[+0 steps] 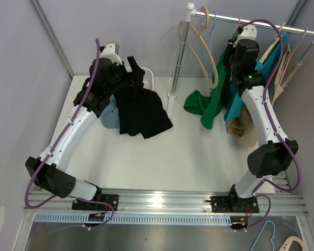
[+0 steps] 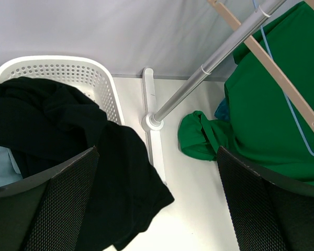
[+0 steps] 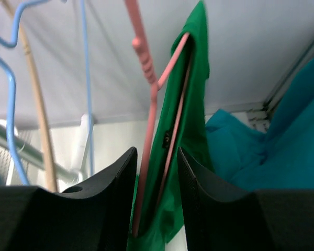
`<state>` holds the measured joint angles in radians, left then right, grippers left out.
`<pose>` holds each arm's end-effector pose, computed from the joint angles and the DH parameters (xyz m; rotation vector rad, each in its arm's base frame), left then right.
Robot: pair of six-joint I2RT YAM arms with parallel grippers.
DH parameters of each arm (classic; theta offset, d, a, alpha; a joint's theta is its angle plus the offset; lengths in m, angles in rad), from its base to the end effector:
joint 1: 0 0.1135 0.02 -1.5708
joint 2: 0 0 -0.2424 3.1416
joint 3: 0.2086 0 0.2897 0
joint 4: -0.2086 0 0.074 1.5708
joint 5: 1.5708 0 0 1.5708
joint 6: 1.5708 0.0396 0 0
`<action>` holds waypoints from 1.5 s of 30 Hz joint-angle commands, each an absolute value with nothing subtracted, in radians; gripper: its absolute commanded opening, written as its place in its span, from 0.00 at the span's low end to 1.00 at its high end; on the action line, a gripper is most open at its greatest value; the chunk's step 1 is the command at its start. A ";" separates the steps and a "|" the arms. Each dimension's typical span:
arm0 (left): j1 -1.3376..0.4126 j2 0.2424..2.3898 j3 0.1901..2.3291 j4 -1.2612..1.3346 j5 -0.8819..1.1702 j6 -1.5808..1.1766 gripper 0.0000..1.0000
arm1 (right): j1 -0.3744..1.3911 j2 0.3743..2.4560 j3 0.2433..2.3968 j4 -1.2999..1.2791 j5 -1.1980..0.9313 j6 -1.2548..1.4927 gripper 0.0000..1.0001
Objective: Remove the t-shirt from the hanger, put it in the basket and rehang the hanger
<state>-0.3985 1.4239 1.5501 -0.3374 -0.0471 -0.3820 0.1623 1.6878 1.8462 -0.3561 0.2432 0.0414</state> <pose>0.3410 -0.1415 0.4247 -0.0195 1.8114 -0.5175 0.4249 0.0599 0.4361 0.0694 1.7617 -0.0671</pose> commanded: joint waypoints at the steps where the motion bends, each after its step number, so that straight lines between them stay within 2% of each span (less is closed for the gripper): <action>1: -0.407 1.393 1.552 -0.301 -0.037 -0.362 1.00 | 0.167 1.620 1.828 -0.161 0.336 0.005 0.41; 7: -0.407 1.397 1.557 -0.295 -0.032 -0.361 1.00 | 0.161 1.663 1.877 -0.123 0.351 -0.035 0.41; 21: -0.407 1.425 1.563 -0.287 -0.041 -0.348 1.00 | 0.147 1.850 2.147 -0.250 0.322 -0.006 0.39; 30: -0.407 1.447 1.571 -0.287 -0.043 -0.348 0.99 | 0.144 1.893 2.184 -0.285 0.319 -0.005 0.37; 32: -0.407 1.447 1.566 -0.285 -0.044 -0.348 1.00 | 0.146 1.891 2.169 -0.282 0.319 -0.005 0.26; 34: -0.407 1.447 1.562 -0.281 -0.046 -0.348 1.00 | 0.146 1.888 2.158 -0.272 0.330 -0.005 0.04; 35: -0.407 1.445 1.562 -0.281 -0.046 -0.348 0.99 | 0.146 1.891 2.158 -0.270 0.330 -0.005 0.00; 45: -0.408 1.414 1.568 -0.262 -0.034 -0.353 1.00 | 0.164 1.899 2.387 -0.390 0.230 0.020 0.00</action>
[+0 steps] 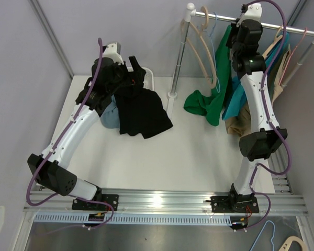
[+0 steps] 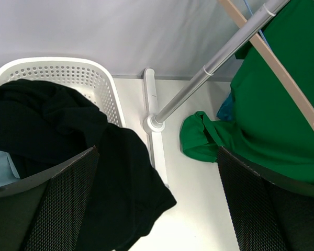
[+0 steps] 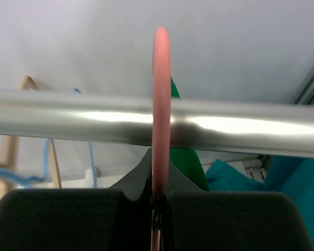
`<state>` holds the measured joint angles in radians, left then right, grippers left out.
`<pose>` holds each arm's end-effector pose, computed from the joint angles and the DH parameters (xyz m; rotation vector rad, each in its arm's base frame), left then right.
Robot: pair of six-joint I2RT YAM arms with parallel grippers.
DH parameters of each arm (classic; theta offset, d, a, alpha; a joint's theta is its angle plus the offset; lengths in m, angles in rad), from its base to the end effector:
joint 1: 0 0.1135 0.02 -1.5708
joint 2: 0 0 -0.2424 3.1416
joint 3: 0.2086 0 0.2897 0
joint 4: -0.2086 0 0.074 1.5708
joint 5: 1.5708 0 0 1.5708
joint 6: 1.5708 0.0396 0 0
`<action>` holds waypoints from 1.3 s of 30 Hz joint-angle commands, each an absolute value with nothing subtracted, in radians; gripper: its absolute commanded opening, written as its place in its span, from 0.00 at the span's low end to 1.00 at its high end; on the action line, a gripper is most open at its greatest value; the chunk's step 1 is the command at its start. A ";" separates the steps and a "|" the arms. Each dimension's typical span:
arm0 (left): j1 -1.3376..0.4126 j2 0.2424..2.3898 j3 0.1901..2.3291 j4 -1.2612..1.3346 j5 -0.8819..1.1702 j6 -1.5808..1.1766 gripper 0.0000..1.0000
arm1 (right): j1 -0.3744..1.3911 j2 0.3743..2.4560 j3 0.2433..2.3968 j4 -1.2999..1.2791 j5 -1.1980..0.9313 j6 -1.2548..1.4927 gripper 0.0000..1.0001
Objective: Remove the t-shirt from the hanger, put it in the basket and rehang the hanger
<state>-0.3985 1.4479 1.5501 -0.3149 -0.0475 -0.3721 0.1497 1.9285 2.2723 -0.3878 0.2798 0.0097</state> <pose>0.3483 -0.1446 0.4187 -0.0108 1.8121 -0.5097 0.4599 0.0583 0.4876 0.1032 1.6107 -0.1027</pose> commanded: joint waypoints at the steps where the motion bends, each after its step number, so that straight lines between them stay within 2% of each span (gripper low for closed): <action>1: -0.410 1.408 1.565 -0.256 -0.034 -0.350 1.00 | 0.169 1.873 2.387 -0.393 0.226 0.018 0.00; 6: -0.426 1.375 1.551 -0.233 -0.064 -0.331 0.99 | 0.186 1.747 2.324 -0.425 0.238 0.023 0.00; 13: -0.509 1.293 1.551 -0.195 -0.049 -0.270 1.00 | 0.190 1.444 1.941 -0.428 0.359 0.132 0.00; 18: -0.744 1.201 1.454 -0.123 -0.150 -0.177 1.00 | 0.227 1.174 1.639 -0.417 0.403 0.212 0.00; 24: -1.159 1.095 1.163 0.153 -0.288 -0.003 1.00 | 0.271 1.033 1.572 -0.572 0.508 0.308 0.00; 29: -1.458 1.143 0.922 0.368 -0.402 0.185 1.00 | 0.272 1.011 1.597 -0.696 0.482 0.350 0.00; 33: -1.572 1.190 0.772 0.595 -0.345 0.244 0.99 | 0.272 1.002 1.582 -0.712 0.419 0.360 0.00; 39: -1.598 1.265 0.781 0.633 -0.247 0.229 0.99 | 0.273 0.993 1.563 -0.721 0.371 0.367 0.00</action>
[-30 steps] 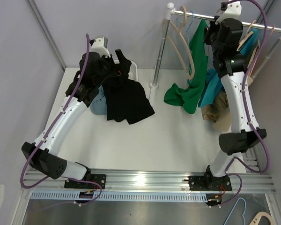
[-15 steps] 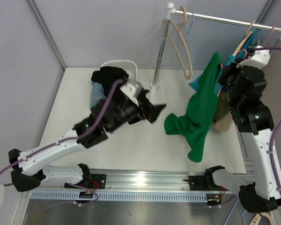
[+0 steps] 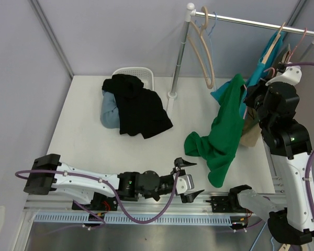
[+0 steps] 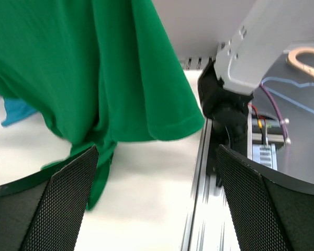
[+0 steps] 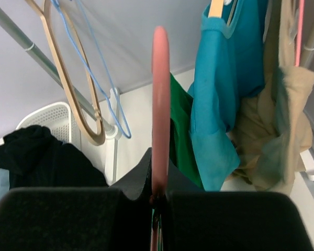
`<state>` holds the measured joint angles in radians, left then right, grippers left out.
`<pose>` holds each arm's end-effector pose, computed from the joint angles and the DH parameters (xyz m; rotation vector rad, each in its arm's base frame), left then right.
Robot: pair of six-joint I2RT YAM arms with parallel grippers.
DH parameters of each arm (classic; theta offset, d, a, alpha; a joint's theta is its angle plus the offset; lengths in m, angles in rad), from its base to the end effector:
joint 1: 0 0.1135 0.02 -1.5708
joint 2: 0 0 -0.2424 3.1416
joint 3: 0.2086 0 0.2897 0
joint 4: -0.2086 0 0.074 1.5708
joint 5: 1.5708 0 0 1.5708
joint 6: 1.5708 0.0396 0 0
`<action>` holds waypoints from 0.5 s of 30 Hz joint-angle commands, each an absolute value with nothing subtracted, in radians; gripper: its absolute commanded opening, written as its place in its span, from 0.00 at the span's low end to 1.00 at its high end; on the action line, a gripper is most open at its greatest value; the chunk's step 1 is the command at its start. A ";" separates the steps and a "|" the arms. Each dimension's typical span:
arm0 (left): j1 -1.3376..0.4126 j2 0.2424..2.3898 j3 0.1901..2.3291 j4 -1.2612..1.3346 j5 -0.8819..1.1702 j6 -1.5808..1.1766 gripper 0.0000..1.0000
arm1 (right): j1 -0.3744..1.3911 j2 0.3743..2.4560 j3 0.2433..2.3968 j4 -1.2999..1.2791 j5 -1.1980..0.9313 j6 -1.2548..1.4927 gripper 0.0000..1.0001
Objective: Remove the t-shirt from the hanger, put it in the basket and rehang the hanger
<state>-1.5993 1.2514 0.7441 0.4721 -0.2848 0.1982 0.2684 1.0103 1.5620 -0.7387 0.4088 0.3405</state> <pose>0.0016 -0.3329 0.2544 1.1538 1.2109 -0.8495 0.2062 0.0404 0.4979 0.3568 1.7061 0.0869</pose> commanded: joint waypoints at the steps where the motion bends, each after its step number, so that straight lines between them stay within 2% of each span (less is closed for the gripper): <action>1: -1.598 1.276 0.805 0.643 -0.247 0.232 0.99 | 0.273 0.991 1.557 -0.719 0.356 0.370 0.00; 6: -1.589 1.376 0.854 0.704 -0.252 0.261 0.99 | 0.273 0.989 1.532 -0.709 0.321 0.385 0.00; 15: -1.467 1.520 1.040 0.628 -0.086 0.160 1.00 | 0.273 0.991 1.540 -0.706 0.285 0.387 0.00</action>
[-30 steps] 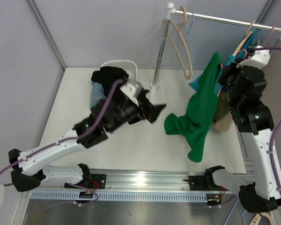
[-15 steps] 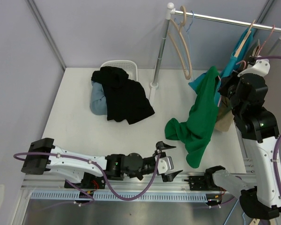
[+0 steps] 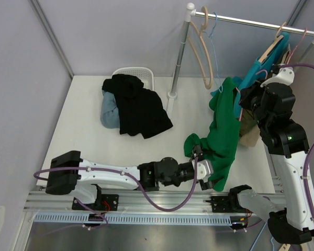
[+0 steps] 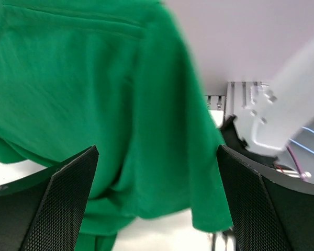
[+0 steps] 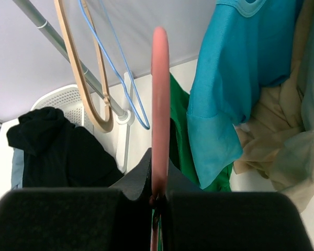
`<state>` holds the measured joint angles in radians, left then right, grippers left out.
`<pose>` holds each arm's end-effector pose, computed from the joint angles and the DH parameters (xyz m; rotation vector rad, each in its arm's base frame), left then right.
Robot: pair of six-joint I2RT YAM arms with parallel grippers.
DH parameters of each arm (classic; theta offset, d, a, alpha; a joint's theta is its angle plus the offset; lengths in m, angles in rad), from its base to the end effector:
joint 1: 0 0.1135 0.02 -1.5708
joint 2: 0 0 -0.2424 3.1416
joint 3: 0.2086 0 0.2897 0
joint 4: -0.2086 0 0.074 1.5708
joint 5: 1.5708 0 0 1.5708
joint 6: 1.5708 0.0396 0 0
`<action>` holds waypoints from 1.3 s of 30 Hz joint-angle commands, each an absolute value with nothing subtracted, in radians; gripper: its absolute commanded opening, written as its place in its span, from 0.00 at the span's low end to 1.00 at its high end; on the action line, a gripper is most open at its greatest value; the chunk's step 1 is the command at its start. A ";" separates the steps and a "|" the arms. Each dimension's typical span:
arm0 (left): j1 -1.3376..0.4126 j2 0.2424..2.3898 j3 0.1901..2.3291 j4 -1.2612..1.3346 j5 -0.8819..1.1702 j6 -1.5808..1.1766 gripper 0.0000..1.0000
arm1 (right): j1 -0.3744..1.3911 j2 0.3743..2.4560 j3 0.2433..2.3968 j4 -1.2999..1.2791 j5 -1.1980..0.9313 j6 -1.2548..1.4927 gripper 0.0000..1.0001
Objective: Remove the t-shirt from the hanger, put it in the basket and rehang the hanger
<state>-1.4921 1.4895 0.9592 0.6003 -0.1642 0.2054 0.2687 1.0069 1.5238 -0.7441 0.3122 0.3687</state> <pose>0.0369 -0.3862 0.2714 1.0830 1.1378 -0.9038 0.2115 0.0456 0.4854 0.3108 1.7631 0.1771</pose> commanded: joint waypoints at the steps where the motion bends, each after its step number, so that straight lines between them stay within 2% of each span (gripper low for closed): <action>1: -1.459 1.557 1.055 0.615 -0.080 0.164 0.97 | 0.273 0.991 1.543 -0.707 0.282 0.387 0.00; 2: -1.457 1.580 1.096 0.592 -0.072 0.167 0.89 | 0.272 0.991 1.545 -0.709 0.281 0.387 0.00; 3: -1.454 1.601 1.153 0.560 -0.075 0.170 0.72 | 0.273 0.991 1.546 -0.709 0.275 0.388 0.00; 4: -1.451 1.627 1.182 0.482 -0.090 0.170 0.41 | 0.273 0.991 1.548 -0.706 0.272 0.387 0.00; 5: -1.451 1.675 1.256 0.427 -0.107 0.172 0.27 | 0.273 0.992 1.551 -0.704 0.265 0.388 0.00; 6: -1.453 1.695 1.300 0.354 -0.121 0.166 0.04 | 0.272 0.992 1.555 -0.704 0.262 0.390 0.00; 7: -1.454 1.710 1.412 0.231 -0.132 0.135 0.01 | 0.273 0.996 1.557 -0.706 0.258 0.391 0.00; 9: -1.460 1.701 1.421 0.219 -0.115 0.114 0.01 | 0.273 1.003 1.565 -0.703 0.264 0.391 0.00; 15: -1.580 1.519 1.181 0.387 -0.101 0.107 0.01 | 0.273 1.054 1.588 -0.686 0.301 0.367 0.00; 19: -1.736 1.494 1.129 0.376 -0.112 0.091 0.01 | 0.272 1.101 1.597 -0.661 0.316 0.362 0.00; 24: -1.790 1.512 0.982 0.494 -0.060 -0.056 0.01 | 0.270 1.129 1.603 -0.653 0.288 0.367 0.00; 27: -1.763 1.557 0.960 0.485 0.029 -0.101 0.01 | 0.268 1.129 1.615 -0.667 0.269 0.370 0.00; 30: -1.701 1.606 0.979 0.385 0.018 -0.174 0.01 | 0.268 1.126 1.654 -0.707 0.244 0.365 0.00; 38: -1.340 1.556 1.090 0.132 -0.128 -0.357 0.01 | 0.270 1.080 1.746 -0.994 0.155 0.342 0.00; 39: -1.339 1.546 1.103 0.112 -0.150 -0.363 0.01 | 0.270 1.080 1.749 -1.014 0.152 0.341 0.00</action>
